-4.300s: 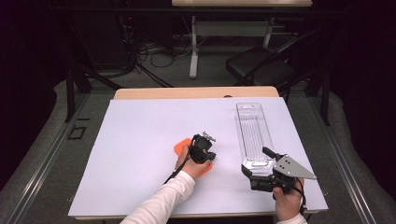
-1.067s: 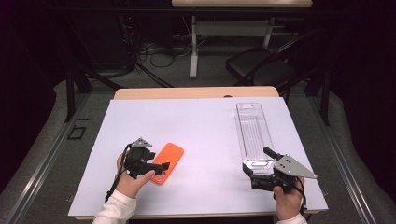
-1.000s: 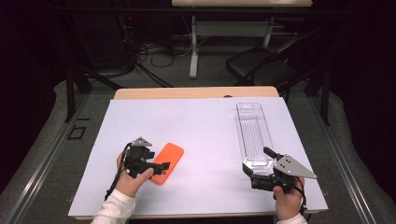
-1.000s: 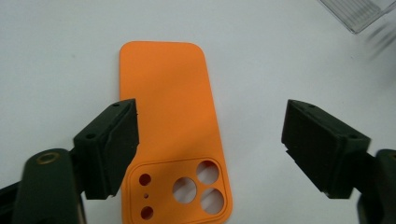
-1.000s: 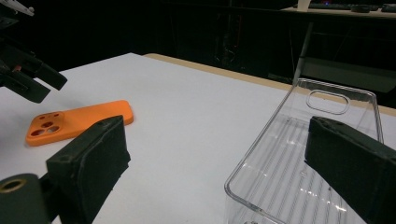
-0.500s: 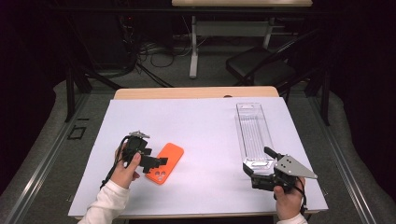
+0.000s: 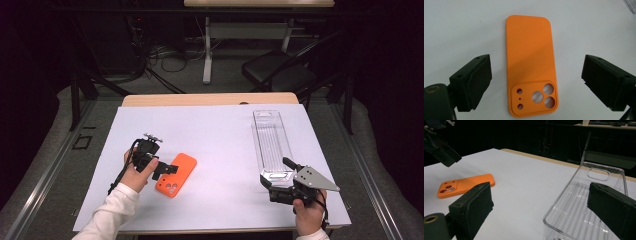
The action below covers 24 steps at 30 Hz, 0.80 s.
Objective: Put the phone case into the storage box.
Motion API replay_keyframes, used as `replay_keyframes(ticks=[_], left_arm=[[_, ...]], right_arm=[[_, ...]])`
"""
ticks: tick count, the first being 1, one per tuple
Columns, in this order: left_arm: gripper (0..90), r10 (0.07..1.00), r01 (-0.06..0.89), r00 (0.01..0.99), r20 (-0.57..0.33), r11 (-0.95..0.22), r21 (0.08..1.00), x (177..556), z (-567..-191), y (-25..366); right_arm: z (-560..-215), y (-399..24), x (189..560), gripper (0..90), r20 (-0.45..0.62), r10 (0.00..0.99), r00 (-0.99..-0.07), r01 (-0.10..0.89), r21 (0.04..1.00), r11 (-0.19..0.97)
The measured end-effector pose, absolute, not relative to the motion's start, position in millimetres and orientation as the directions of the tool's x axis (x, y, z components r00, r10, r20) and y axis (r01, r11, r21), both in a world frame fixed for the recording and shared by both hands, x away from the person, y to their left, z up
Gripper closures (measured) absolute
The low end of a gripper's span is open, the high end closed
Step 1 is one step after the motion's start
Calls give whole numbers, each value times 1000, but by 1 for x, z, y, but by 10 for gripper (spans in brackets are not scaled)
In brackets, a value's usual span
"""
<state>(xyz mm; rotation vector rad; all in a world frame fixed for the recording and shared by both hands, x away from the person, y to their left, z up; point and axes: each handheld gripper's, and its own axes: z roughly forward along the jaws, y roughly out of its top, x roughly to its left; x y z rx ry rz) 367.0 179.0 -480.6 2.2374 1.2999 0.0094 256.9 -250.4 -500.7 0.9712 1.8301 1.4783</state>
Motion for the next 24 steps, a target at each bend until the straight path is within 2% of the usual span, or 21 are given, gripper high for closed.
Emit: replay_keyframes(ticks=[8,17,24], left_arm=[[17,815,816,529,-237,-412,406,375,-483,172],[17,818,815,550,-168,-481,324,379,-487,157],[17,806,809,567,-170,-507,298,382,-490,146]], right_arm=[[-501,-250,257,55,4,826,-563,177,977,116],[-502,-250,258,55,4,825,-565,185,975,122],[-502,-250,258,55,3,824,-567,186,975,124]])
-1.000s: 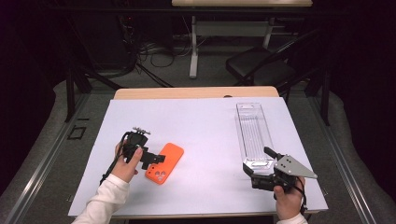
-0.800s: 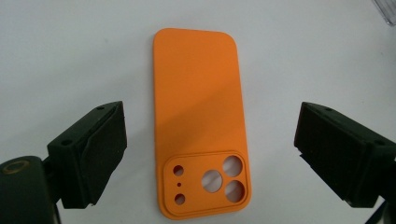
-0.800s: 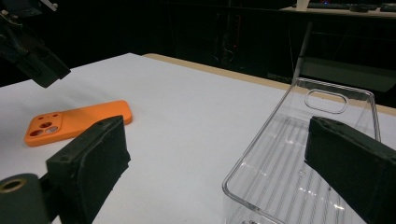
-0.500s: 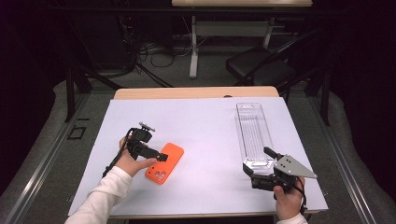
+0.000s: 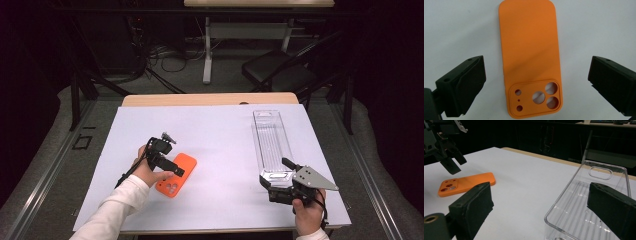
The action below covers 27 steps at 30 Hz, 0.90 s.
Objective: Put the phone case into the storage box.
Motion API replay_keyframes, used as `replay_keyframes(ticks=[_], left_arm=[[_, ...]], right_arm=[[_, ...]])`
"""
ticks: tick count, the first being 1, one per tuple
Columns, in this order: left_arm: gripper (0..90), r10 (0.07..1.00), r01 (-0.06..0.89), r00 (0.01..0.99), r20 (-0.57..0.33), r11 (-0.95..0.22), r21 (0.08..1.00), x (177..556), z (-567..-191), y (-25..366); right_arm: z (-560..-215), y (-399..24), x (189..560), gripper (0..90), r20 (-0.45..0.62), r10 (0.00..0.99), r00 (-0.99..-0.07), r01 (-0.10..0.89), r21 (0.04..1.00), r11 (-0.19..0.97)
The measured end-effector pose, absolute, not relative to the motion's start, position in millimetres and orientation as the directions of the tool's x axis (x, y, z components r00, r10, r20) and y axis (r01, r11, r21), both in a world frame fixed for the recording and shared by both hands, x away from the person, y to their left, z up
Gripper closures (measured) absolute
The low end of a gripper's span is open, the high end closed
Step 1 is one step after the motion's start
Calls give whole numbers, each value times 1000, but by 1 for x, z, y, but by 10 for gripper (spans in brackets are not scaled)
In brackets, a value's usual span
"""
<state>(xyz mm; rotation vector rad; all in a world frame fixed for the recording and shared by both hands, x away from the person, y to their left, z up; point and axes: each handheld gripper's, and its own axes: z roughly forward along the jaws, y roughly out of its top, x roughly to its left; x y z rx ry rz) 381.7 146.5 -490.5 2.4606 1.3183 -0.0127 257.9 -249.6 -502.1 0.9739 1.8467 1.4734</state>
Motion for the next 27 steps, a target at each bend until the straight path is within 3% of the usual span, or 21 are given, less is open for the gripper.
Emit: replay_keyframes(ticks=[13,27], left_arm=[[17,818,838,537,-205,-490,242,387,-494,141],[85,821,838,541,-183,-508,199,397,-510,134]], right_arm=[[-503,-249,258,55,2,822,-570,185,975,126],[-503,-249,259,55,7,823,-568,191,974,124]])
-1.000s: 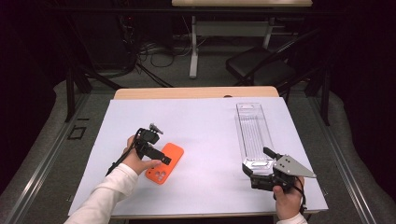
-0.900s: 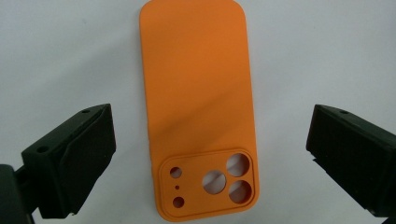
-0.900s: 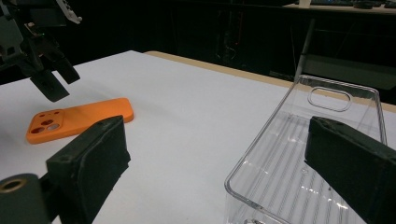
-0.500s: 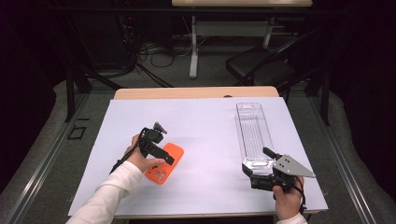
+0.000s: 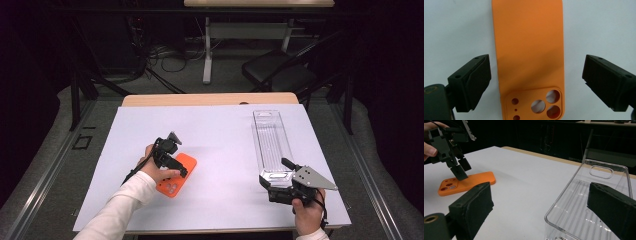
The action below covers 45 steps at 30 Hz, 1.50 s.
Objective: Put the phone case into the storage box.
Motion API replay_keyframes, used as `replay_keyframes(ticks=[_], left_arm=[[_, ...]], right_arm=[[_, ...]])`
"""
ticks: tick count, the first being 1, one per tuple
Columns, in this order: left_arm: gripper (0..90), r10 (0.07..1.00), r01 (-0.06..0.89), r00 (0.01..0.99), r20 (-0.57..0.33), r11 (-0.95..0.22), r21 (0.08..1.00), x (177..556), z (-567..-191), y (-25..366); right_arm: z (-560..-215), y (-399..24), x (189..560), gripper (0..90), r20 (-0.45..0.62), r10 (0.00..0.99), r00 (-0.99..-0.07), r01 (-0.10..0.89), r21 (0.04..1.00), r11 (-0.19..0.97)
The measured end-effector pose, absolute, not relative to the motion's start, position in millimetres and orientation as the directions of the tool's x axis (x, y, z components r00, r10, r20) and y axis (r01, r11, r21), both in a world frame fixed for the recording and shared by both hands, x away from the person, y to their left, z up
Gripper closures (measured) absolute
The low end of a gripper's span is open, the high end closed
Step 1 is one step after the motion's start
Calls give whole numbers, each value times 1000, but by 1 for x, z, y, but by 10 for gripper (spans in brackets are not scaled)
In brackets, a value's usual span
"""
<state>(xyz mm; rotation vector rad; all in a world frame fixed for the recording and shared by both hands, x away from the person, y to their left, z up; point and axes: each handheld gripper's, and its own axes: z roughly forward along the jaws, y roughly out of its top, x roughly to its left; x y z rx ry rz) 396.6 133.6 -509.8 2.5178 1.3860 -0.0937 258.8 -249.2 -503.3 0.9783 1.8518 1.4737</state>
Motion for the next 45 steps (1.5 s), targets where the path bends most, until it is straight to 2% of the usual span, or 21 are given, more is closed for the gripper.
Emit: replay_keyframes(ticks=[21,45], left_arm=[[69,838,848,529,-133,-515,124,398,-531,121],[104,852,849,522,-38,-515,117,394,-536,111]], right_arm=[[-503,-249,259,55,0,819,-573,189,973,131],[-504,-250,259,55,5,819,-574,192,973,129]])
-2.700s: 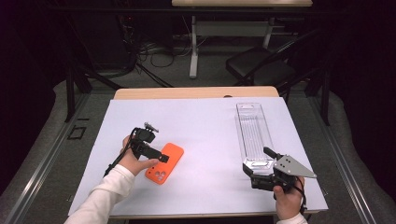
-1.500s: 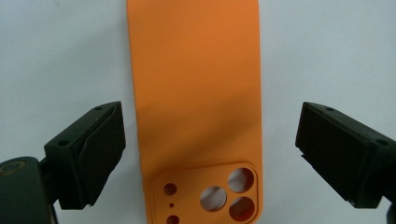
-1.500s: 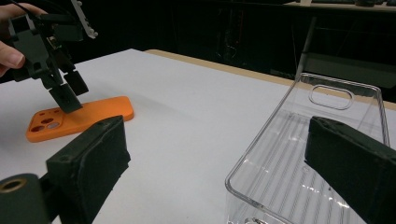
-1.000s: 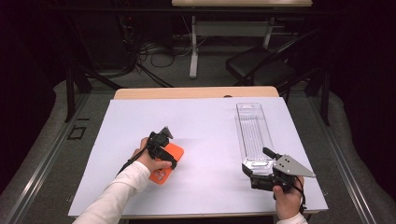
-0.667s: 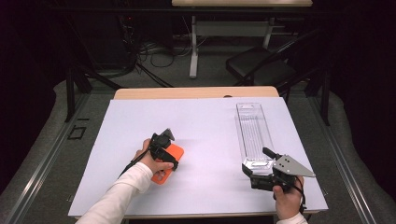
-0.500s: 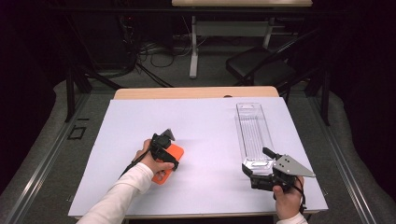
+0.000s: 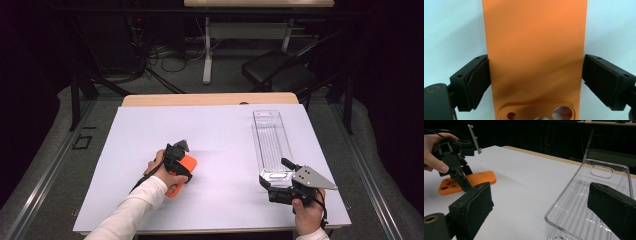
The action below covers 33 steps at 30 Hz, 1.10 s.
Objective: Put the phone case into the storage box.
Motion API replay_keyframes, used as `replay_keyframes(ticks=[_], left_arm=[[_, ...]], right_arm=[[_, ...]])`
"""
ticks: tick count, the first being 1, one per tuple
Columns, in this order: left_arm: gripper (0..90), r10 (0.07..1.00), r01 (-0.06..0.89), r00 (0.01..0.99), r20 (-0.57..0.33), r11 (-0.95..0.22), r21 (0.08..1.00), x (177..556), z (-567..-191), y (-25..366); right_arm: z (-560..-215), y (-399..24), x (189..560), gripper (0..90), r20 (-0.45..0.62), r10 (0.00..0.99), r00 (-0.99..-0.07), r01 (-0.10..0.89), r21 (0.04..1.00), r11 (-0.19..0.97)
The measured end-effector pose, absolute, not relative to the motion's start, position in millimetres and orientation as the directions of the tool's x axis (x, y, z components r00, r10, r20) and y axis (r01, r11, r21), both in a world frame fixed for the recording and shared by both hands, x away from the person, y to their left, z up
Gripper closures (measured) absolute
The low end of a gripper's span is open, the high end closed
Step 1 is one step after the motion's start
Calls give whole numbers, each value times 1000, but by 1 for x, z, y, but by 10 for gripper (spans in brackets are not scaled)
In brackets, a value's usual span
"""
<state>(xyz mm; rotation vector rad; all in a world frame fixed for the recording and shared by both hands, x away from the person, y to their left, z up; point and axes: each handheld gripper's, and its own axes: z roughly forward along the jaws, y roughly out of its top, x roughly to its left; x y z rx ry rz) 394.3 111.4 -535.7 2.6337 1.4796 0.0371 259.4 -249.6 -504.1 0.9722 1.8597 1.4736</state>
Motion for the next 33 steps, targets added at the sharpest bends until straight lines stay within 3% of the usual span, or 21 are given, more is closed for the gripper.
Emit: replay_keyframes(ticks=[20,33], left_arm=[[157,840,837,541,-39,-534,123,395,-529,114],[158,800,791,599,19,-595,142,397,-503,119]], right_arm=[[-504,-250,260,55,5,821,-571,192,973,127],[-504,-250,259,55,0,822,-570,191,972,133]])
